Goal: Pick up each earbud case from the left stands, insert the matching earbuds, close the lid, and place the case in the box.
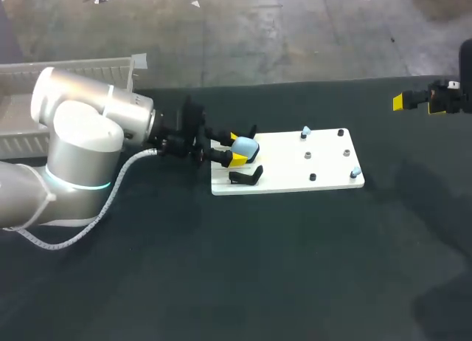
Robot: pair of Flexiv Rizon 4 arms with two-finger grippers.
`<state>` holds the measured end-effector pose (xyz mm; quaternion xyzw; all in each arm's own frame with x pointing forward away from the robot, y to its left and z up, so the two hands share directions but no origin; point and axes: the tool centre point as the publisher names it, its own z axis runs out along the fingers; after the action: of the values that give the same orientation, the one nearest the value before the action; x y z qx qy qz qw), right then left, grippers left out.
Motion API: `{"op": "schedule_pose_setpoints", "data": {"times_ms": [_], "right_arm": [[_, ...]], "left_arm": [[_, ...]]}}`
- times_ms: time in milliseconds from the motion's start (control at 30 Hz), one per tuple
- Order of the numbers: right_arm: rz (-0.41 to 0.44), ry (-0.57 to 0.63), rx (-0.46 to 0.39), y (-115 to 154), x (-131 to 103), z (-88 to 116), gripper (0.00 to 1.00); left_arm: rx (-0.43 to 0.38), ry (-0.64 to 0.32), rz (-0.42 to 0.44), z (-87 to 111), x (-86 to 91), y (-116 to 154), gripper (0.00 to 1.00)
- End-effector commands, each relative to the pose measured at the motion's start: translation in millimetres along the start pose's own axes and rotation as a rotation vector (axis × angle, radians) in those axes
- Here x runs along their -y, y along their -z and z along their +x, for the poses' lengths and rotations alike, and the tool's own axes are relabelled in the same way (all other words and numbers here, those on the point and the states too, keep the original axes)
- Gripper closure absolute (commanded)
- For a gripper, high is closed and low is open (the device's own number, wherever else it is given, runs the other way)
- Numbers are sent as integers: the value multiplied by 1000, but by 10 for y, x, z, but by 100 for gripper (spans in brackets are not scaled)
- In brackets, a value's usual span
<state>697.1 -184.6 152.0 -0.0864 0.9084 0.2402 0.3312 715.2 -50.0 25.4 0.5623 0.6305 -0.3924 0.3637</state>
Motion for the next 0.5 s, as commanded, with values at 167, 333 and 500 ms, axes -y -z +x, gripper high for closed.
{"op": "schedule_pose_setpoints", "data": {"times_ms": [167, 333, 500], "right_arm": [[-4, 1, 0, -12, 10, -2, 0], [-4, 1, 0, -12, 10, -2, 0], [-4, 1, 0, -12, 10, -2, 0]], "left_arm": [[-5, 5, 16, 6, -62, -31, 53], [-6, 7, 19, 15, -70, -35, 56], [-6, 8, 20, 26, -79, -44, 61]]}}
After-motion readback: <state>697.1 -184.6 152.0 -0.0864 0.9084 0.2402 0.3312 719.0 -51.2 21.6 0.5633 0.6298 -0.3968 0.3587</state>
